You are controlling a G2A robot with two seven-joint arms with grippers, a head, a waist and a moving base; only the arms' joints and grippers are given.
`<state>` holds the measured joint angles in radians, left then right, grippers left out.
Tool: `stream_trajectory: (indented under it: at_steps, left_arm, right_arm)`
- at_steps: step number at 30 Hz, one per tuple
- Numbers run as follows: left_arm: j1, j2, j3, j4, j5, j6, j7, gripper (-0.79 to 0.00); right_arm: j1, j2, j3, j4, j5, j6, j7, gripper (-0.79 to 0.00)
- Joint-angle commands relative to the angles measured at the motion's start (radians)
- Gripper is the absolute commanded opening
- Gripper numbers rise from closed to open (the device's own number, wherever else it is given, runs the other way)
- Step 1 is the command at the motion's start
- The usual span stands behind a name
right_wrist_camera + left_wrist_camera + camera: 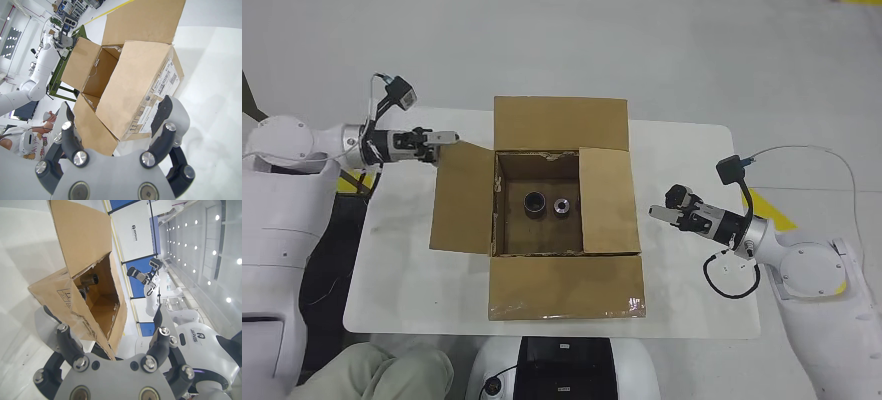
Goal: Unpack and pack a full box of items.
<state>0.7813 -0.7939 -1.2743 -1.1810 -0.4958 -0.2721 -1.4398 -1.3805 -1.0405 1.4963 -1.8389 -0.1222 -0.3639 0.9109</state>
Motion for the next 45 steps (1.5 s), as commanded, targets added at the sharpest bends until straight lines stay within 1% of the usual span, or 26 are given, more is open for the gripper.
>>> stream_trajectory:
  at_steps: [1,4,10,20,27,33,40,45]
  left_arm:
    - [-0.007,-0.005,0.020,0.010,-0.003,0.005,0.003,0.000]
    - [-0.018,-0.015,0.041,0.033,-0.056,0.022,-0.006,0.000]
    - [-0.053,-0.032,0.063,0.079,-0.157,0.025,-0.038,0.000]
    - [-0.140,-0.069,0.123,0.084,-0.266,0.038,-0.082,0.000]
    - [-0.190,-0.103,0.202,0.072,-0.268,0.030,-0.071,0.000]
    - [-0.230,-0.137,0.293,0.049,-0.217,0.012,-0.068,0.000]
    - [-0.256,-0.169,0.355,0.066,-0.218,0.014,-0.064,0.000]
    - [-0.266,-0.186,0.391,0.070,-0.198,0.016,-0.071,0.000]
  right_arm:
    - [0.000,0.000,0.000,0.000,0.000,0.000,0.000,0.000]
    - [0.000,0.000,0.000,0.000,0.000,0.000,0.000,0.000]
    - [0.000,0.000,0.000,0.000,0.000,0.000,0.000,0.000]
    - [0.000,0.000,0.000,0.000,0.000,0.000,0.000,0.000]
    - [0.000,0.000,0.000,0.000,0.000,0.000,0.000,0.000]
    - [0.000,0.000,0.000,0.000,0.000,0.000,0.000,0.000]
    - [0.000,0.000,0.000,0.000,0.000,0.000,0.000,0.000]
    - [0.000,0.000,0.000,0.000,0.000,0.000,0.000,0.000]
